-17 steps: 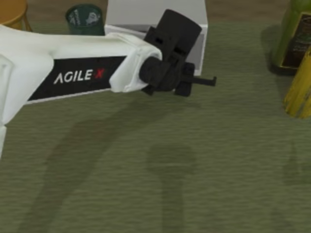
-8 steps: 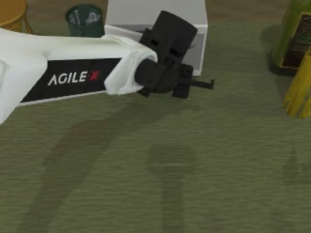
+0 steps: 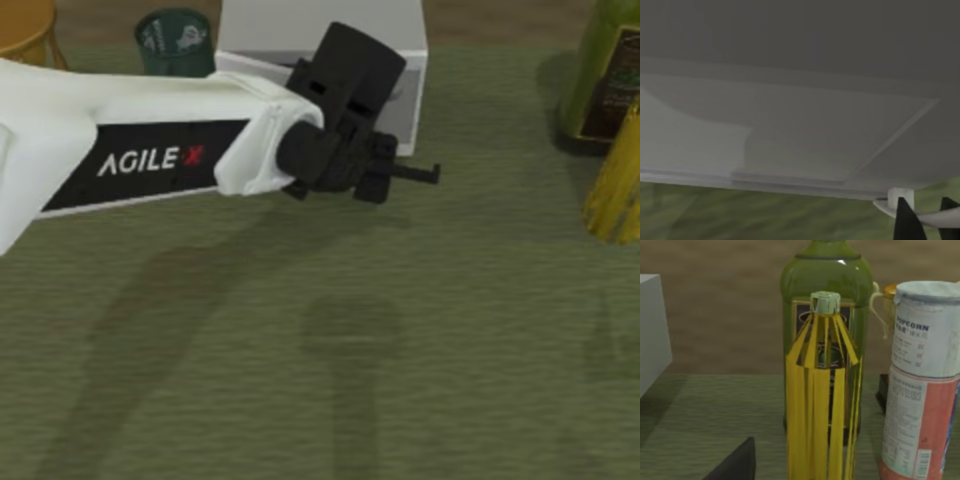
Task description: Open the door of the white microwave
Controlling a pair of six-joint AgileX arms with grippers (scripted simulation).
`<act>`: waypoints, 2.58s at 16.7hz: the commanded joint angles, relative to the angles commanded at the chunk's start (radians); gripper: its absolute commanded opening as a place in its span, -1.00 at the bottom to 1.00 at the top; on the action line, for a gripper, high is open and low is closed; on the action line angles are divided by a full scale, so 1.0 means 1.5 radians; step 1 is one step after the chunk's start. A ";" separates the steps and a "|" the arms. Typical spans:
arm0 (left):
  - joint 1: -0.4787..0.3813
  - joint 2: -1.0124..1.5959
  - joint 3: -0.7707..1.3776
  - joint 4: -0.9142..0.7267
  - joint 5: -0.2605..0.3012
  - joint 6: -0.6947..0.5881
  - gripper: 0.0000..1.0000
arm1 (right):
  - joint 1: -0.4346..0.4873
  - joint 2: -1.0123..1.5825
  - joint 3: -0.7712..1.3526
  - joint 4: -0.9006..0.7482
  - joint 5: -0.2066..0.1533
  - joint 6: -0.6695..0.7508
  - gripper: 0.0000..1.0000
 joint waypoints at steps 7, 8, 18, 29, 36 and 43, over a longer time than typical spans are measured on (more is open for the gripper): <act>0.000 0.000 0.000 0.000 0.000 0.000 -1.00 | 0.000 0.000 0.000 0.000 0.000 0.000 1.00; 0.000 0.000 0.000 0.000 0.000 0.000 -1.00 | 0.000 0.000 0.000 0.000 0.000 0.000 1.00; 0.004 -0.015 -0.021 0.013 0.017 0.020 -1.00 | 0.000 0.000 0.000 0.000 0.000 0.000 1.00; 0.006 -0.018 -0.027 0.015 0.020 0.025 -1.00 | 0.000 0.000 0.000 0.000 0.000 0.000 1.00; 0.006 -0.018 -0.027 0.015 0.020 0.025 -1.00 | 0.000 0.000 0.000 0.000 0.000 0.000 1.00; 0.006 -0.018 -0.027 0.015 0.020 0.025 -1.00 | 0.000 0.000 0.000 0.000 0.000 0.000 1.00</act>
